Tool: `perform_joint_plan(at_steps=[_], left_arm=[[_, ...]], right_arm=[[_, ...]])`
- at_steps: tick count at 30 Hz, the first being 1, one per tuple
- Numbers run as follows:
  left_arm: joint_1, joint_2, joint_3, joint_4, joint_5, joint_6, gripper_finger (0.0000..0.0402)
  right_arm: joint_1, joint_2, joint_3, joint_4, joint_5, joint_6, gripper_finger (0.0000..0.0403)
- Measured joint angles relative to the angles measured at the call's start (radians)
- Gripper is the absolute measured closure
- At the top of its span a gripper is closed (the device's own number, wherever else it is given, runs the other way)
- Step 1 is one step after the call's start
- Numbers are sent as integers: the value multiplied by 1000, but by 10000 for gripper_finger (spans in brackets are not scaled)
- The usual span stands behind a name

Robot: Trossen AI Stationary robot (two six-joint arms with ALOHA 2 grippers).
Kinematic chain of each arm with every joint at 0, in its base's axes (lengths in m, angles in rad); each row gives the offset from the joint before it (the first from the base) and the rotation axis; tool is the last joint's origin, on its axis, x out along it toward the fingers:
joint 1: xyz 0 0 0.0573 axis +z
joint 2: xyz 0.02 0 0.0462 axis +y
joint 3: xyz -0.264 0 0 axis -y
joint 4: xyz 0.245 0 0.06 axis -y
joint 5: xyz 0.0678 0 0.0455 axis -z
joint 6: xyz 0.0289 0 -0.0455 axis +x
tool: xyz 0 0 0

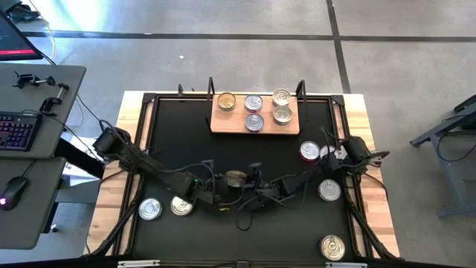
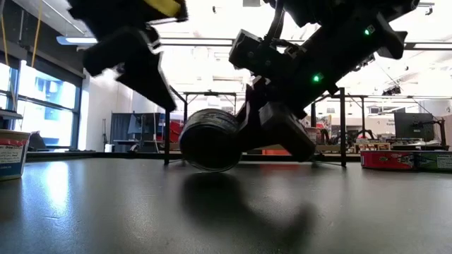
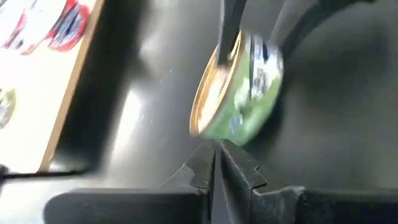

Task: Stack canned seafood by type on shelf
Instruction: Align the green tuna can with the other green tuna can on the shelf

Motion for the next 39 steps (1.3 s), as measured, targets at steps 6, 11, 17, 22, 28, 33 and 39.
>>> perform_joint_plan(at_steps=[6,11,17,22,28,33,39], left_arm=[[-72,-57,2,-348,-131,-297,369],[-176,-75,1,-648,-282,-692,367],[-297,-75,-107,-672,-411,-1043,367],[-359,-74,-198,-615,-417,-1209,367],[-387,-74,-243,-572,-418,-1263,367],[-387,-74,-244,-558,-428,-1257,367],[-387,-74,-244,-539,-446,-1236,367]], right_arm=[[-7,-60,6,-96,31,11,282],[-50,-71,131,-234,77,-70,282],[-206,-69,328,-356,82,-231,282],[-360,-68,366,-392,27,-274,282],[-455,-28,353,-331,-43,-310,282],[-468,53,352,-294,-18,-419,282],[-472,83,368,-263,-24,-431,271]])
